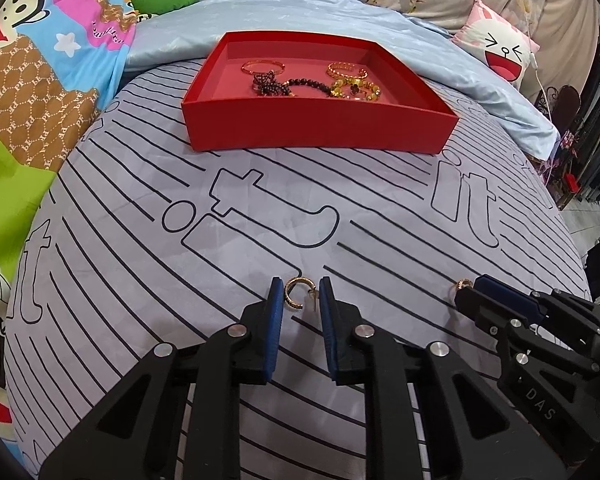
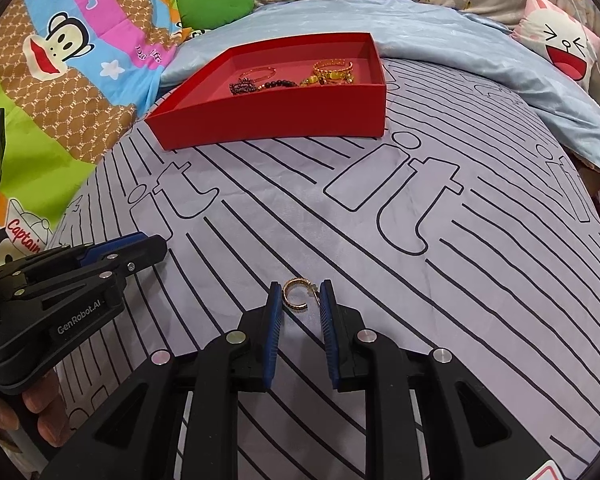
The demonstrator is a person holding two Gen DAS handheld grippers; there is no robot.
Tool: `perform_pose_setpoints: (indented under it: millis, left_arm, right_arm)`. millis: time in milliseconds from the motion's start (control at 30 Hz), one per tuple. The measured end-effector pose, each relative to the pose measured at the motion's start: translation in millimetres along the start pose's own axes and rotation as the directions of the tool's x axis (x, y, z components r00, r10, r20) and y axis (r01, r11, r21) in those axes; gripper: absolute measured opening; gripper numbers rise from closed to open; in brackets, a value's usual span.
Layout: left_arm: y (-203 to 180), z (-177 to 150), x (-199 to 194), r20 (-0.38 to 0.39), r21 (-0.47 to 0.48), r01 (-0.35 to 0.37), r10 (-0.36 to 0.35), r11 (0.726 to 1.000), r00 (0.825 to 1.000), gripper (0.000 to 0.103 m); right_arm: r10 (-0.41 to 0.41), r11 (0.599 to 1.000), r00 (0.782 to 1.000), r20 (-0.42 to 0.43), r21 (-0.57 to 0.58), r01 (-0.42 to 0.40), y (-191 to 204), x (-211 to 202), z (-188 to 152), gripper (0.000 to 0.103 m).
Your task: Organize jewelry
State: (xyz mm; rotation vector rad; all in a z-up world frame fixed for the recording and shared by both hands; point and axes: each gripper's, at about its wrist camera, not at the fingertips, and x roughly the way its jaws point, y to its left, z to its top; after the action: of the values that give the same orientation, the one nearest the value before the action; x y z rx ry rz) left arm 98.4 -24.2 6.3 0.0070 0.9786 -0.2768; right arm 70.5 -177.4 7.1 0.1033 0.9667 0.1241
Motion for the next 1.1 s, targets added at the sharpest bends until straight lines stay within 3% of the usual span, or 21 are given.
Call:
perform_pose_setpoints:
  millis: [600, 1100]
  left_arm:
    - [-9, 47, -9, 0.06, 0.008, 0.018, -0.018, 1.0, 0.998, 0.018]
    - [-10, 143, 0, 0.18, 0.032, 0.021, -0.026, 0.999, 0.983, 0.018]
  right_arm:
    - [0.024, 1.0, 0.994, 0.105, -0.02, -0.022, 7, -14, 58, 0.018]
    - [0.016, 0.998, 0.975, 0.22, -0.063, -0.002, 8, -1, 155, 0.018]
